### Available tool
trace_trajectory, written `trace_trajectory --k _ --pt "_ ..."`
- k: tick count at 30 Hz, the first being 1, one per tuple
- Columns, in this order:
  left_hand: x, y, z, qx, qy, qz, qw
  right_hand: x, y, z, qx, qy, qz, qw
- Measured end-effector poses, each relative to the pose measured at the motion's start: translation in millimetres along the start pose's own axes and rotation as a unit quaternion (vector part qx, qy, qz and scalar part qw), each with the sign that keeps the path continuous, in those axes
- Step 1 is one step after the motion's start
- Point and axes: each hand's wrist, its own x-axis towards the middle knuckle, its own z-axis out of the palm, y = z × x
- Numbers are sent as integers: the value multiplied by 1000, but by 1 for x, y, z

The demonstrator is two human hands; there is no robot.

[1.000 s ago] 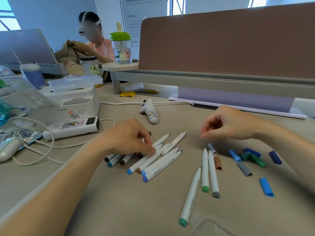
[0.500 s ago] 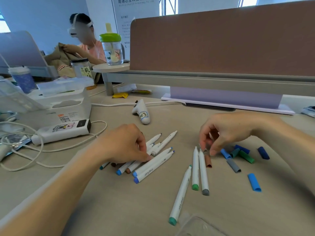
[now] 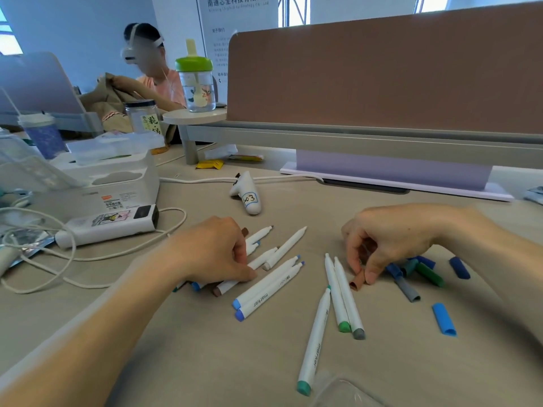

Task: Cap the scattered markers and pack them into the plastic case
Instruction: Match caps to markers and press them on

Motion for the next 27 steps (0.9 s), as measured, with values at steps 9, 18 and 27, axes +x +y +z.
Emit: trace_trajectory --k 9,18,27 --pt "-3 -4 -11 -111 37 44 992 -13 0 -15 149 226 -76 959" --pt "-11 6 -15 -260 -11 116 958 -4 -6 -8 235 300 -108 918" --pt "-13 8 -13 -274 -10 133 952 -3 -12 -6 270 302 -112 907"
